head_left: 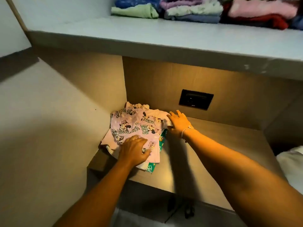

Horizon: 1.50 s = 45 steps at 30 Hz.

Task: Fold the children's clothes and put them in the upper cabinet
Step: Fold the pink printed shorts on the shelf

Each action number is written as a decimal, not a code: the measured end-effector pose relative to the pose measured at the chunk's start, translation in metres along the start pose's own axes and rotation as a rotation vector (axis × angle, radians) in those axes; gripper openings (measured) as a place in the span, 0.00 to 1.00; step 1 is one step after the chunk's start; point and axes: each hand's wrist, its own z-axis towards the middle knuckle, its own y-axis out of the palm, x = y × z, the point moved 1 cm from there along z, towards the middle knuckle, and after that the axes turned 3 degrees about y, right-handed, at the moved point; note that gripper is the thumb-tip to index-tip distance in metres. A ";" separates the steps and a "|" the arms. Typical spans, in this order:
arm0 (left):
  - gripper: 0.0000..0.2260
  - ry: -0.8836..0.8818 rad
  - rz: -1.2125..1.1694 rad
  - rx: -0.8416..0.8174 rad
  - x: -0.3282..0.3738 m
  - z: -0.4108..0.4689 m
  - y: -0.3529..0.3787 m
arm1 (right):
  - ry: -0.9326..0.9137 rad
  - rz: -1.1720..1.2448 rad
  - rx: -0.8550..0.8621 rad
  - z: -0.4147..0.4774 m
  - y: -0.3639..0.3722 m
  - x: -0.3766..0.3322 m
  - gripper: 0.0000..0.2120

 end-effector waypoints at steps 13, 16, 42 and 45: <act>0.12 -0.087 -0.164 0.143 -0.006 0.007 0.033 | -0.137 0.174 -0.092 0.060 0.024 -0.021 0.15; 0.09 -0.150 -0.239 0.167 -0.003 0.008 0.033 | -0.137 0.196 -0.061 0.064 0.025 -0.018 0.13; 0.10 -0.011 -1.074 0.125 0.171 0.140 -0.138 | 0.179 0.511 0.818 -0.153 -0.153 0.173 0.11; 0.09 0.218 -1.205 0.041 0.195 0.122 -0.139 | 0.190 0.477 0.863 -0.207 -0.153 0.194 0.10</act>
